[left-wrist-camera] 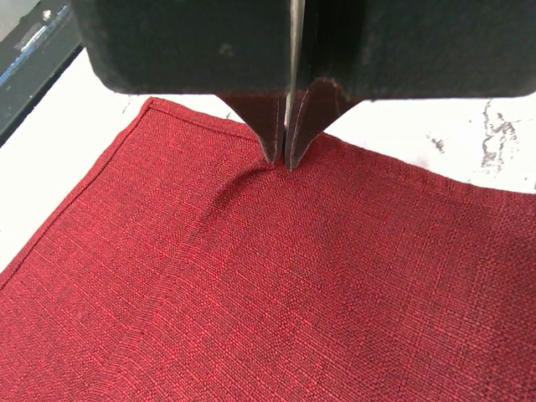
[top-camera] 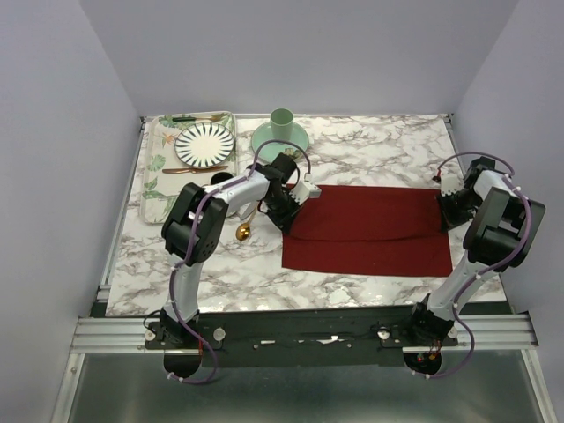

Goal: Fold the napkin into a case and place the utensils inside
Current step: Fold and flatten the napkin at the center of the board.

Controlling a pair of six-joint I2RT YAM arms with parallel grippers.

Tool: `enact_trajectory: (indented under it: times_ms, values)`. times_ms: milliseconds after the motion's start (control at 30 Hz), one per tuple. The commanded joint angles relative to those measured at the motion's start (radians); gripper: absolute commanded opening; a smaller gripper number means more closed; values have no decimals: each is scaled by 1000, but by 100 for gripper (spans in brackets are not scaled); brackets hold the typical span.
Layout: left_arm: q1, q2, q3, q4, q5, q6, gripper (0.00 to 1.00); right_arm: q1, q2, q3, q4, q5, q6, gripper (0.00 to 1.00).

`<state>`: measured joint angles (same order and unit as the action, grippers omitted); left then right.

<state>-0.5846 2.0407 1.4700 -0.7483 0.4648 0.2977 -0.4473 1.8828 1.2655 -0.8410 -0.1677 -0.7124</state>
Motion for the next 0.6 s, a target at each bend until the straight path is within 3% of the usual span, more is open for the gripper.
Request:
enact_trajectory:
  times_ms: [0, 200, 567]
  values:
    - [9, -48, -2, -22, 4, 41, 0, -14, -66, 11, -43, -56, -55, 1]
    - [15, -180, -66, -31, 11, 64, 0, -33, -166, -26, -78, -56, -107, 1]
    - [19, -260, -175, -71, 72, 77, 0, -83, -244, -144, -78, -69, -170, 1]
